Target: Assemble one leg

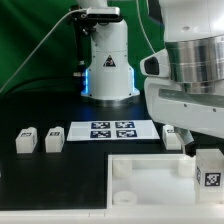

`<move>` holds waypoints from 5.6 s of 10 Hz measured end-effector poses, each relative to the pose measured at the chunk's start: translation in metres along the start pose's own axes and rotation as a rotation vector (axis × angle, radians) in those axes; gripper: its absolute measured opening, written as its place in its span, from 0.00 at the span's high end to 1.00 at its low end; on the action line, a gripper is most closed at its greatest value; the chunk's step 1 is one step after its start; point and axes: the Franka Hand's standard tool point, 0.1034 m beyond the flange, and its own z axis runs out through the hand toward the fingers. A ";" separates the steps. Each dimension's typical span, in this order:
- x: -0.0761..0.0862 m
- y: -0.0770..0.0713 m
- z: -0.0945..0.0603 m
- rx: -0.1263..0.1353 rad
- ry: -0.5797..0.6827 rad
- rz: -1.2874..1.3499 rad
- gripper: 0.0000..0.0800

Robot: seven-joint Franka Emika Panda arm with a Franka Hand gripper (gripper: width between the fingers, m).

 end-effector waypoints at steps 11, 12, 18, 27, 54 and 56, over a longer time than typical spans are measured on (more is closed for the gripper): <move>0.010 0.005 0.003 -0.053 0.030 -0.780 0.64; 0.010 0.005 0.004 -0.049 0.031 -0.669 0.64; 0.011 0.002 0.003 -0.019 0.030 0.426 0.64; 0.001 0.003 0.011 -0.001 -0.011 0.690 0.31; 0.006 -0.001 0.010 0.049 0.032 0.993 0.64; 0.008 0.000 0.010 0.049 0.043 1.075 0.64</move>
Offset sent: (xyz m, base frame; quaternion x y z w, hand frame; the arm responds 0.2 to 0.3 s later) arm 0.0081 -0.0011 -0.0074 -0.0204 0.0176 -0.3949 0.9183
